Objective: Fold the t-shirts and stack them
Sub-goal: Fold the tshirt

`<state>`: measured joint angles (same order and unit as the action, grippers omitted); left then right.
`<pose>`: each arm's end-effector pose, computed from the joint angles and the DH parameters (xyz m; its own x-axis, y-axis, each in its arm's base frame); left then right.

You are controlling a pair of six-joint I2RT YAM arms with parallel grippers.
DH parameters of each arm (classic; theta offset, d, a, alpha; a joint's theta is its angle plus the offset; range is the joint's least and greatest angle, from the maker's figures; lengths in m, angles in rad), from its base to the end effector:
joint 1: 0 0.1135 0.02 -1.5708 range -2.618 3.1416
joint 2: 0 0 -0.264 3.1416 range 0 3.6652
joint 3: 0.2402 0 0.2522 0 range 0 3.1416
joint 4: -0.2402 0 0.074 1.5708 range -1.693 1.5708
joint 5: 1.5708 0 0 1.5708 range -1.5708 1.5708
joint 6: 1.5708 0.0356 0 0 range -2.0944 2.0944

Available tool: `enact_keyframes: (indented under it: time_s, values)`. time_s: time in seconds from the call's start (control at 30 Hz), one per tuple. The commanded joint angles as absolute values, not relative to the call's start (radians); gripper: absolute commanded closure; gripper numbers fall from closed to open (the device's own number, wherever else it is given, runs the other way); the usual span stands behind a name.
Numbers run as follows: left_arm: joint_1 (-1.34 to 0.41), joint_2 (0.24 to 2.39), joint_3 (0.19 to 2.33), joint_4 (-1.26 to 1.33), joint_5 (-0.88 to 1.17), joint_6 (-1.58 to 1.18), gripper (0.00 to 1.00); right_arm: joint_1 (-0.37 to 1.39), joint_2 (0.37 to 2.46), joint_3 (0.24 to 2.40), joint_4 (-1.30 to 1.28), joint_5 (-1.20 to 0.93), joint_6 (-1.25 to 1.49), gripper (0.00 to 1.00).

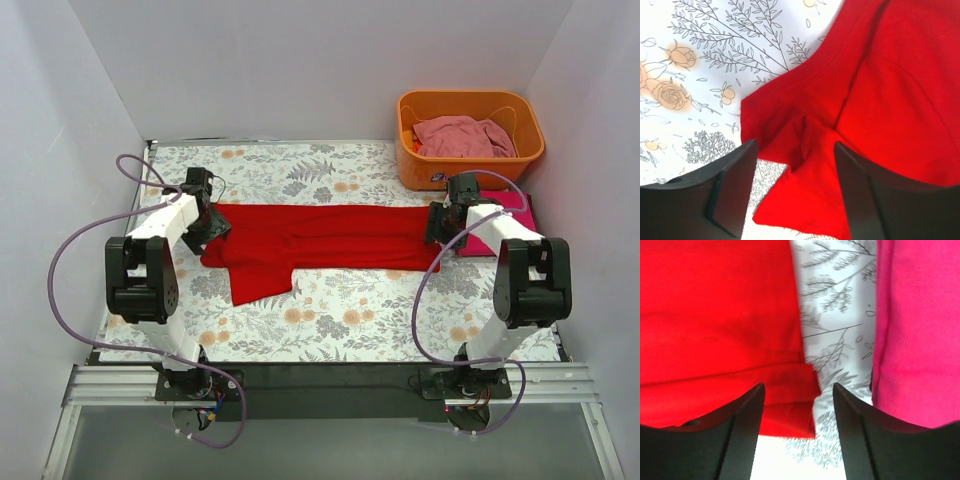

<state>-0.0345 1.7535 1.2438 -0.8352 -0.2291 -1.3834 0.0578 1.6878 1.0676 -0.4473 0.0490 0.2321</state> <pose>0.3355 -0.0035 0.2000 -0.1645 -0.9517 -0.2592 -0.9602 0.2147 -0.1788 0.3374 0.0178 0.1862 -0.8589 0.1804 -0.4793 0.1680 0.9834 0.0692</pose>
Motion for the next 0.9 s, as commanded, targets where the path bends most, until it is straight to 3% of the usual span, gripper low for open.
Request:
enact_keyframes:
  time_s: [0.0, 0.2, 0.37, 0.57, 0.87]
  values:
    - [-0.032, 1.614, 1.253, -0.850, -0.261, -1.379, 0.37, 0.086, 1.568, 1.085, -0.459, 0.067, 0.226, 0.35]
    - [-0.067, 1.419, 1.112, -0.871, -0.241, -1.397, 0.34, 0.133, 1.427, 1.020, -0.476, 0.072, 0.210, 0.31]
    - [-0.239, 1.329, 1.016, -0.902, -0.203, -1.431, 0.37, 0.192, 1.335, 0.944, -0.474, 0.051, 0.221, 0.31]
    - [-0.385, 1.365, 0.954, -0.893, -0.209, -1.488, 0.49, 0.275, 1.281, 0.859, -0.466, 0.021, 0.242, 0.31]
    - [-0.479, 1.523, 0.899, -0.833, -0.216, -1.529, 0.50, 0.328, 1.267, 0.790, -0.407, -0.021, 0.247, 0.27]
